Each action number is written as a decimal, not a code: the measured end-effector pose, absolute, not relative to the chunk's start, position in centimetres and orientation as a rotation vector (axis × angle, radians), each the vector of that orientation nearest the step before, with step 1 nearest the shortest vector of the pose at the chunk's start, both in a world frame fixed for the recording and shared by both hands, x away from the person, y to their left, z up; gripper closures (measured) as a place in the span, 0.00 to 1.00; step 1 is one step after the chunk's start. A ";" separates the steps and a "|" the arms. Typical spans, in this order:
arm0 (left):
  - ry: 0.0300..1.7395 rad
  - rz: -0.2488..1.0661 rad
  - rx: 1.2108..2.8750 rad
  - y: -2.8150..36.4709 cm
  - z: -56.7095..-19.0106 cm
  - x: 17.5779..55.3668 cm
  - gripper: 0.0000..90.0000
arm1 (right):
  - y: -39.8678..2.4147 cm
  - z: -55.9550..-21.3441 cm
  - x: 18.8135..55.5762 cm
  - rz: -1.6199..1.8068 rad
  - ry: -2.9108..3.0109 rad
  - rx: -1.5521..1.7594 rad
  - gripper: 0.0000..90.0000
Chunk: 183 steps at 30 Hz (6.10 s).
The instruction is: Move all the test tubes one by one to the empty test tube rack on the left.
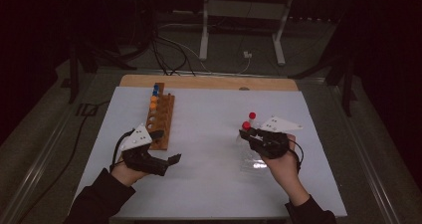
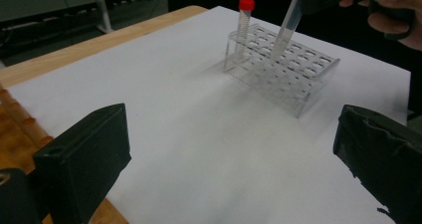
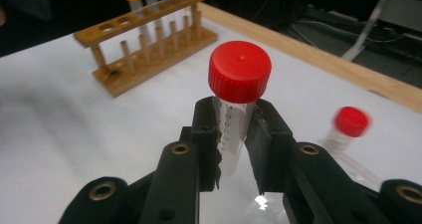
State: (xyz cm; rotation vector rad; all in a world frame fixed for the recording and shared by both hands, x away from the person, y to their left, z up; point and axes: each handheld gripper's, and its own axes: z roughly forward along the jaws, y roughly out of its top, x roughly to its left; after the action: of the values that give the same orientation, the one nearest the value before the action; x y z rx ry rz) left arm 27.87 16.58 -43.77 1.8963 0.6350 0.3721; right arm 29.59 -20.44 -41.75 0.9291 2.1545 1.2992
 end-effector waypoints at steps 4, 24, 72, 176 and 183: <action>0.636 0.372 1.912 16.1 -43.7 27.9 0.03 | -19.4 -42.2 29.2 1.298 2.203 0.902 0.84; 0.527 0.300 1.922 13.0 -42.5 27.3 0.03 | -15.1 -44.1 27.6 1.287 2.398 0.766 0.84; 0.338 0.238 1.938 8.0 -42.5 28.5 0.80 | -14.1 -44.0 26.6 1.346 2.453 0.701 0.72; 0.975 0.723 1.838 20.8 -44.8 36.3 0.56 | -18.0 -42.0 27.5 1.494 2.246 0.863 0.00; 0.923 0.738 1.850 20.2 -44.3 35.0 0.31 | -19.8 -41.3 28.4 1.474 2.169 0.894 0.00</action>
State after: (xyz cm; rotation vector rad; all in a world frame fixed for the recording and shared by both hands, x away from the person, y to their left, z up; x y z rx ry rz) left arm 35.02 20.16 -44.28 1.8496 0.9235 0.7380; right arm 28.38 -19.79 -41.27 0.8940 2.1695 1.4743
